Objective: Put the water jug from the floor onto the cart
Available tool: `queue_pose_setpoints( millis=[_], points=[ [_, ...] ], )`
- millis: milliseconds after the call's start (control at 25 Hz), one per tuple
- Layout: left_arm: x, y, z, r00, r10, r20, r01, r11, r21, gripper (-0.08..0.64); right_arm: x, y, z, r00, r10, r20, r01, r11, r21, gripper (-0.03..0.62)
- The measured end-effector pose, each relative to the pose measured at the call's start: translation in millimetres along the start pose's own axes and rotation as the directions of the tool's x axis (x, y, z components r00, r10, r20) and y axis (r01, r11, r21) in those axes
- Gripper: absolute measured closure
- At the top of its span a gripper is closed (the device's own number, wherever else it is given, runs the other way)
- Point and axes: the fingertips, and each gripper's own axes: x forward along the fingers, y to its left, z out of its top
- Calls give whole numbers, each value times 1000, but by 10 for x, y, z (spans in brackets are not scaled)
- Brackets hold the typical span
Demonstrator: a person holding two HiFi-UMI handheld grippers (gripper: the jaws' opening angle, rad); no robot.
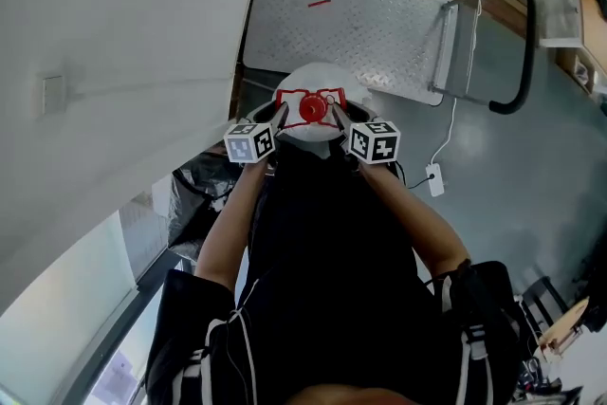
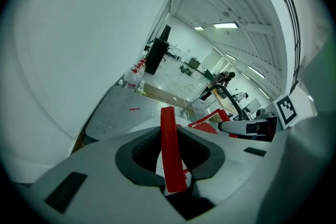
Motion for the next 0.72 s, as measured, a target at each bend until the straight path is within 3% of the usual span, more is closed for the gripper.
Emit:
queue_pose_setpoints(
  millis=[160,480,720],
  points=[
    [353,-235,229,999,-18,-32,18,1000,17,466,-69,-312,301,1000,-21,17,20,998,52,502],
    [971,-360,781,990,-72,-121,81,994,71,466,76,-756,913,997,-55,55,53,997,48,500],
    [1610,-334,974,973,-119,-199,141,985,99,466,318,-1258,1012,989,-147,28,141,976,165,500]
  ],
)
